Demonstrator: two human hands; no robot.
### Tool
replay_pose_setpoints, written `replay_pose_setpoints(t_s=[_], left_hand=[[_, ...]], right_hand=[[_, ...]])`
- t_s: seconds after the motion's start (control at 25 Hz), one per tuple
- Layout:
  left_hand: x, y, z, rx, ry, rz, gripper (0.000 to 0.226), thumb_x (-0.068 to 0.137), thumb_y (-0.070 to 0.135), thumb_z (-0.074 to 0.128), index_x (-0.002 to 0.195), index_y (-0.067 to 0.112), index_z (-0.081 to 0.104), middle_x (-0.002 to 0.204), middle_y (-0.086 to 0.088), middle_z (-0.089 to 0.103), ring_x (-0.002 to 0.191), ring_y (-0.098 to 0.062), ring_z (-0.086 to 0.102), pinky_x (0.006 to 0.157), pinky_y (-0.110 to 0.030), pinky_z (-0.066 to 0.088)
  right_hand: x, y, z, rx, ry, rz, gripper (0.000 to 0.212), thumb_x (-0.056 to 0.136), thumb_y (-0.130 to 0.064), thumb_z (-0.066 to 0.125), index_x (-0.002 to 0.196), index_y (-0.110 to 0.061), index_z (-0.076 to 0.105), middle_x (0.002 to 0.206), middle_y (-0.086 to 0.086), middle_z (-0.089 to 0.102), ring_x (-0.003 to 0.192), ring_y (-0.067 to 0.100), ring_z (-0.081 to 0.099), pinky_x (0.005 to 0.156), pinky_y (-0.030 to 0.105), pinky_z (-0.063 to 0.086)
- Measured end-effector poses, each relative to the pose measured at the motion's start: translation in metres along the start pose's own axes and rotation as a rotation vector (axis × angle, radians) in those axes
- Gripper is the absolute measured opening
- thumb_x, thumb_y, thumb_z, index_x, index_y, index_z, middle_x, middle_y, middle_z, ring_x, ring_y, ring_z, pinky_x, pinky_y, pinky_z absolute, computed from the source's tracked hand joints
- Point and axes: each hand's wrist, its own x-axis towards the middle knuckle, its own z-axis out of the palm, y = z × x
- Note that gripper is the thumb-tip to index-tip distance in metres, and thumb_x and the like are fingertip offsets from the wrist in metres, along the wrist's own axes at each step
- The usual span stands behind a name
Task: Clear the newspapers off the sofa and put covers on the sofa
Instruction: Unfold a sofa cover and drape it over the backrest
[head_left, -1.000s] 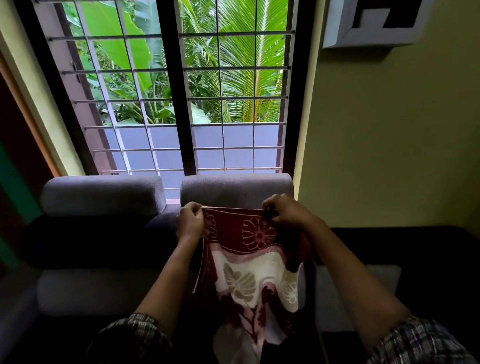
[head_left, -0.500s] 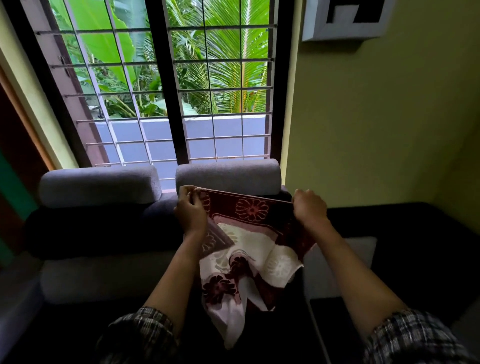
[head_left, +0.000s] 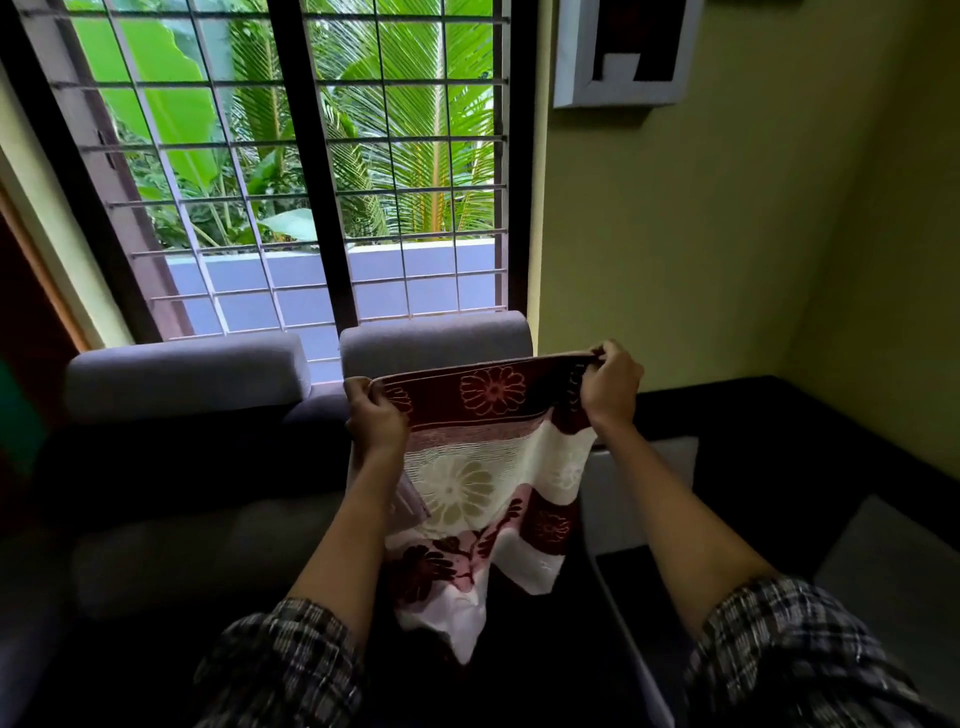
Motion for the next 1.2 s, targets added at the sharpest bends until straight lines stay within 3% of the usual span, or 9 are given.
replay_pose_setpoints(t_s=[0.08, 0.24, 0.36, 0.48, 0.64, 0.76, 1.0, 1.12, 1.2], left_hand=[[-0.003, 0.0, -0.004, -0.039, -0.06, -0.004, 0.013, 0.1, 0.019, 0.036, 0.108, 0.011, 0.042, 0.093, -0.012, 0.05, 0.085, -0.026, 0.056, 0.076, -0.036, 0.046], [0.003, 0.004, -0.008, -0.063, -0.119, 0.221, 0.004, 0.099, 0.027, 0.034, 0.095, 0.026, 0.034, 0.1, -0.016, 0.049, 0.088, -0.026, 0.051, 0.078, -0.039, 0.043], [0.016, 0.008, -0.004, 0.065, -0.135, 0.355, 0.026, 0.093, 0.052, 0.028, 0.104, 0.028, 0.032, 0.112, -0.018, 0.052, 0.097, -0.036, 0.056, 0.08, -0.051, 0.049], [0.028, 0.009, 0.004, 0.114, -0.119, 0.425, 0.045, 0.084, 0.067, 0.022, 0.104, 0.028, 0.032, 0.105, -0.013, 0.059, 0.093, -0.033, 0.059, 0.08, -0.053, 0.049], [0.036, 0.002, 0.023, 0.074, -0.123, 0.394, 0.02, 0.094, 0.044, 0.032, 0.102, 0.026, 0.035, 0.098, -0.006, 0.053, 0.095, -0.031, 0.056, 0.086, -0.049, 0.046], [0.041, 0.0, 0.04, 0.051, -0.129, 0.361, 0.018, 0.1, 0.021, 0.036, 0.11, 0.007, 0.04, 0.093, -0.005, 0.05, 0.087, -0.027, 0.055, 0.079, -0.04, 0.042], [0.075, -0.019, 0.088, 0.126, -0.095, 0.3, 0.026, 0.099, 0.024, 0.038, 0.115, 0.003, 0.042, 0.104, -0.015, 0.054, 0.088, -0.023, 0.053, 0.074, -0.029, 0.037], [0.083, -0.021, 0.109, 0.137, -0.067, 0.277, 0.026, 0.099, 0.017, 0.04, 0.114, -0.004, 0.043, 0.101, -0.007, 0.045, 0.088, -0.016, 0.046, 0.072, -0.018, 0.03], [0.096, -0.027, 0.126, 0.149, -0.078, 0.253, 0.026, 0.099, 0.019, 0.04, 0.114, -0.001, 0.043, 0.101, -0.01, 0.049, 0.088, -0.018, 0.05, 0.07, -0.02, 0.031]], right_hand=[[-0.001, -0.005, -0.003, 0.048, 0.094, -0.002, 0.022, 0.087, 0.007, 0.045, 0.098, 0.005, 0.064, 0.101, 0.024, 0.066, 0.1, 0.038, 0.057, 0.086, 0.033, 0.039], [0.008, -0.017, -0.008, 0.259, 0.218, 0.057, 0.023, 0.085, 0.008, 0.046, 0.1, 0.005, 0.064, 0.104, 0.02, 0.066, 0.099, 0.032, 0.061, 0.088, 0.029, 0.042], [0.021, -0.023, -0.013, 0.353, 0.262, -0.016, 0.026, 0.083, 0.011, 0.044, 0.1, 0.004, 0.062, 0.103, 0.017, 0.066, 0.096, 0.024, 0.06, 0.083, 0.021, 0.041], [0.035, -0.019, -0.01, 0.383, 0.266, -0.08, 0.025, 0.082, 0.011, 0.044, 0.099, 0.004, 0.062, 0.101, 0.015, 0.066, 0.091, 0.016, 0.056, 0.08, 0.015, 0.038], [0.055, -0.003, 0.012, 0.403, 0.264, -0.082, 0.024, 0.082, 0.01, 0.045, 0.097, 0.004, 0.063, 0.099, 0.016, 0.066, 0.091, 0.017, 0.057, 0.08, 0.016, 0.039], [0.072, 0.007, 0.03, 0.425, 0.261, -0.089, 0.024, 0.082, 0.01, 0.046, 0.096, 0.004, 0.063, 0.098, 0.016, 0.066, 0.09, 0.015, 0.055, 0.079, 0.014, 0.037], [0.118, 0.035, 0.077, 0.434, 0.262, -0.103, 0.022, 0.083, 0.009, 0.047, 0.096, 0.004, 0.064, 0.098, 0.015, 0.067, 0.089, 0.015, 0.056, 0.081, 0.015, 0.039], [0.14, 0.05, 0.103, 0.437, 0.245, -0.073, 0.022, 0.084, 0.008, 0.047, 0.096, 0.003, 0.064, 0.098, 0.015, 0.068, 0.092, 0.022, 0.061, 0.083, 0.022, 0.044], [0.156, 0.059, 0.121, 0.44, 0.212, -0.038, 0.022, 0.085, 0.007, 0.047, 0.097, 0.002, 0.065, 0.099, 0.014, 0.068, 0.094, 0.023, 0.062, 0.084, 0.024, 0.046]])
